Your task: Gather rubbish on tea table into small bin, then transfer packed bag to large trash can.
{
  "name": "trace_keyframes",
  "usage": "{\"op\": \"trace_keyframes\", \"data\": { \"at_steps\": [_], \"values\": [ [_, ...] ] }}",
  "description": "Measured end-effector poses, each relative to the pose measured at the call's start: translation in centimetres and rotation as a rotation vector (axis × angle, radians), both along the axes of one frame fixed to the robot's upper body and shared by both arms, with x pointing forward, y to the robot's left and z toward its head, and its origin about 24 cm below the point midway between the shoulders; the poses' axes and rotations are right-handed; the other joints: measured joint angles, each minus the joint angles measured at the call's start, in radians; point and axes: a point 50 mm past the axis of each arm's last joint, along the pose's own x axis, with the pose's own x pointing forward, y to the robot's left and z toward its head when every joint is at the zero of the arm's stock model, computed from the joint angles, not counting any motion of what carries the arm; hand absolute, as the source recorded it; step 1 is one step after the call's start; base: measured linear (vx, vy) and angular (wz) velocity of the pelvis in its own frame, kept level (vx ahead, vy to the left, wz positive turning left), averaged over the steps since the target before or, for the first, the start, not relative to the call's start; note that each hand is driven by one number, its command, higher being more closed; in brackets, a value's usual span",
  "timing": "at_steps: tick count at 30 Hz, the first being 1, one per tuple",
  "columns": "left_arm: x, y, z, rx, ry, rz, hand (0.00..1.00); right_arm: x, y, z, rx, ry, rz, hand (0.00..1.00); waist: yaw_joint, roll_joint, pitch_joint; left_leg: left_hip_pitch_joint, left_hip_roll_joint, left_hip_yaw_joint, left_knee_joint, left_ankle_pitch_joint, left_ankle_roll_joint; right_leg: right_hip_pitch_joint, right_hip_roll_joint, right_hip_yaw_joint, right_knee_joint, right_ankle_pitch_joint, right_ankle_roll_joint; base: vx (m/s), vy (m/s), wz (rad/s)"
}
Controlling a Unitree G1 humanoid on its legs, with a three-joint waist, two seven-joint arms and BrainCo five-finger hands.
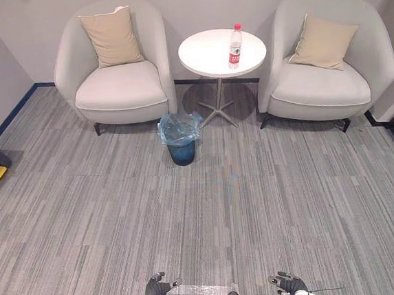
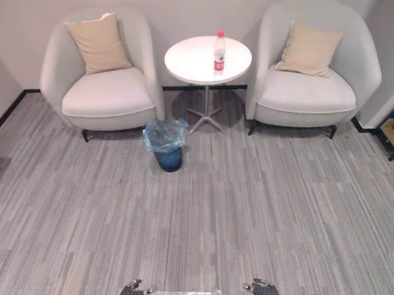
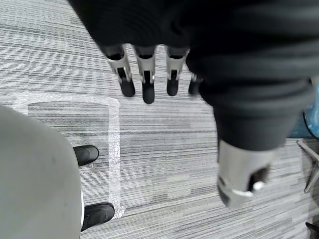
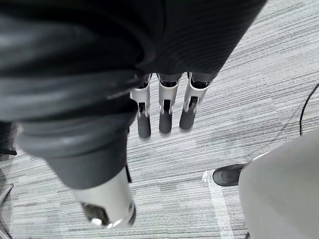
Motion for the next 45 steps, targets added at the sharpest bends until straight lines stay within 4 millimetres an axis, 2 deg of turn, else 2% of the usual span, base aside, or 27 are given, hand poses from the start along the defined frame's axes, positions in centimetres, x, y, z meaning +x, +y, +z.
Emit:
{"op": "trace_keyframes", "data": {
  "at_steps": [20,27,30,33,36,37,38,39,40,41,44,45],
  "values": [
    [0.1,0.2,0.0,0.004,0.008,-0.003,0.00,0.0,0.2,0.0,0.004,0.003,0.001,0.00,0.000,-0.012,-0.004,0.009,0.000,0.035,-0.008,-0.001,0.001,-0.007,0.003,0.028,-0.004,0.001,0.001,-0.02,-0.003,-0.05],
    [0.6,0.5,0.1,0.012,-0.004,-0.008,0.00,0.4,0.2,0.1,0.009,-0.003,0.013,0.00,0.001,-0.025,0.009,-0.011,0.011,0.122,-0.007,-0.015,0.000,-0.065,0.015,0.099,0.005,0.010,0.006,0.00,-0.004,-0.34],
    [0.8,0.4,0.2,0.012,-0.006,-0.020,0.00,0.8,0.1,0.2,0.004,-0.013,0.022,0.00,0.000,-0.016,0.021,-0.011,0.030,0.167,0.018,-0.038,-0.010,-0.101,0.014,0.032,0.081,-0.034,-0.006,0.03,-0.038,-0.44],
    [0.8,0.2,0.2,0.009,-0.008,-0.029,0.00,1.0,0.1,0.3,0.003,-0.021,0.023,0.00,-0.006,-0.014,0.022,-0.008,0.043,0.176,0.047,-0.053,-0.027,-0.109,0.017,0.013,0.116,-0.059,-0.010,0.07,-0.078,-0.07],
    [1.1,0.0,0.2,0.003,-0.016,-0.028,0.00,1.0,-0.2,0.4,-0.007,-0.034,0.026,0.00,-0.006,-0.003,0.032,-0.022,0.084,0.181,0.161,-0.123,-0.060,-0.113,0.024,-0.041,0.194,-0.155,-0.034,0.10,-0.131,0.08],
    [1.1,0.1,0.2,0.005,-0.016,-0.027,0.00,1.0,-0.2,0.4,-0.007,-0.034,0.029,0.00,-0.005,-0.003,0.032,-0.040,0.091,0.186,0.207,-0.135,-0.064,-0.111,0.023,-0.046,0.200,-0.166,-0.043,0.19,-0.194,0.03],
    [1.5,0.4,0.5,0.010,-0.034,-0.022,0.00,1.1,0.0,0.5,-0.007,-0.043,0.041,0.00,-0.008,-0.013,0.037,-0.128,0.118,0.195,0.422,-0.160,-0.070,-0.097,0.019,-0.043,0.207,-0.171,-0.052,0.18,-0.180,0.00],
    [2.0,0.4,0.7,0.008,-0.058,-0.010,0.00,1.2,0.0,0.5,-0.011,-0.046,0.049,0.00,-0.006,-0.013,0.049,-0.190,0.143,0.195,0.573,-0.157,-0.070,-0.078,0.021,-0.034,0.210,-0.167,-0.060,0.27,-0.194,-0.17],
    [2.4,0.5,1.0,0.000,-0.084,0.017,0.00,1.3,-0.1,0.5,-0.015,-0.048,0.051,0.00,0.004,0.003,0.062,-0.264,0.180,0.195,0.735,-0.165,-0.062,-0.051,0.028,-0.021,0.208,-0.167,-0.067,0.21,-0.084,-0.38],
    [2.5,0.3,1.0,-0.010,-0.090,0.035,0.00,1.3,-0.5,0.6,-0.028,-0.046,0.050,0.00,0.007,0.009,0.068,-0.304,0.195,0.187,0.800,-0.180,-0.057,-0.031,0.029,-0.005,0.205,-0.170,-0.070,0.27,-0.043,-0.45],
    [2.7,-0.1,1.1,-0.023,-0.097,0.045,0.00,1.4,-0.9,0.7,-0.042,-0.048,0.043,0.00,0.008,0.022,0.078,-0.353,0.176,0.185,0.791,-0.191,-0.066,0.019,0.005,0.034,0.186,-0.180,-0.085,0.25,0.036,-0.46],
    [2.9,-0.2,1.2,-0.023,-0.108,0.044,0.00,1.6,-0.8,0.7,-0.040,-0.052,0.043,0.00,0.010,0.018,0.080,-0.384,0.146,0.183,0.739,-0.190,-0.065,0.043,-0.019,0.050,0.170,-0.189,-0.080,0.25,0.087,-0.36]
  ]
}}
